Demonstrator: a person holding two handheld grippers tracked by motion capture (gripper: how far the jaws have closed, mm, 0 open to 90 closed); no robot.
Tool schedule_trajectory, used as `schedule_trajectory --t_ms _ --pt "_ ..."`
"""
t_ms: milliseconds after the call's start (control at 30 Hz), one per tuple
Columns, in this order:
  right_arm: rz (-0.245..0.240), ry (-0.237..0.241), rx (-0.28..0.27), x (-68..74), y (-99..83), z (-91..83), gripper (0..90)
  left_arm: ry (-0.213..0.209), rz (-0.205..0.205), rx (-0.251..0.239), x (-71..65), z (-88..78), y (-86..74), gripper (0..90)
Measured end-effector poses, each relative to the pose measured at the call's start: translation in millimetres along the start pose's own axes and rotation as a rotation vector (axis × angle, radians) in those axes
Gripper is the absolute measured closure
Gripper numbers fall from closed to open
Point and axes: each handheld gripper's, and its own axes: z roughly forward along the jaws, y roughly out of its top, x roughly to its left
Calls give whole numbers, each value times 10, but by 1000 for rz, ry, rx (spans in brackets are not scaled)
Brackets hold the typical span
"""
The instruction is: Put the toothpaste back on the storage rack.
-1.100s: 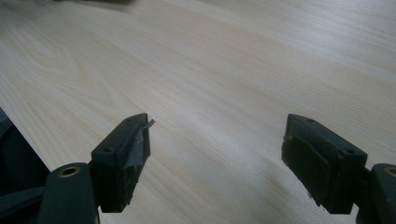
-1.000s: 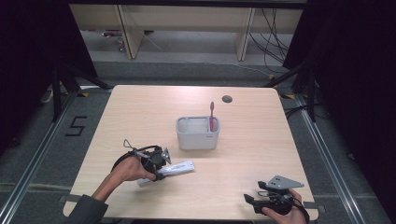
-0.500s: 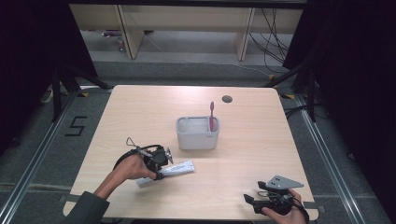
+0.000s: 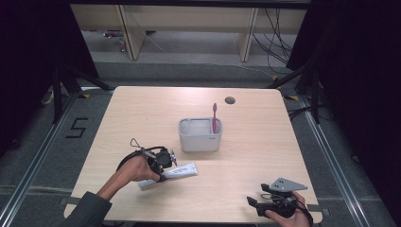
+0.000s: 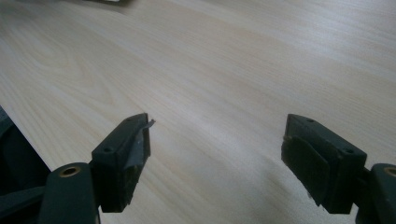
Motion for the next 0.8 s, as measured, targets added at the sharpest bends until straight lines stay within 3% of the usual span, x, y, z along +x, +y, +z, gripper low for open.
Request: schedule_trajectory --t_ms 200,233,367,433,567,633,800 --pt "3 -7 3 -7 3 -15 245 34 4 -15 -34 -11 7 727" --pt "29 4 3 10 -1 -9 245 37 6 -21 -32 -20 5 727" --pt "6 -5 2 -11 1 -14 245 53 1 -52 -36 -80 -11 730" --pt "12 4 3 -12 2 -12 245 41 -8 -82 -37 -127 -33 730" --pt "14 9 -2 -13 -5 4 245 69 -13 -134 -42 -256 -82 730" --pt "10 4 5 -16 -1 -6 244 90 -32 -201 -43 -354 -133 731" --pt "18 16 1 -11 0 -1 241 108 -61 -274 -32 -466 -222 731"
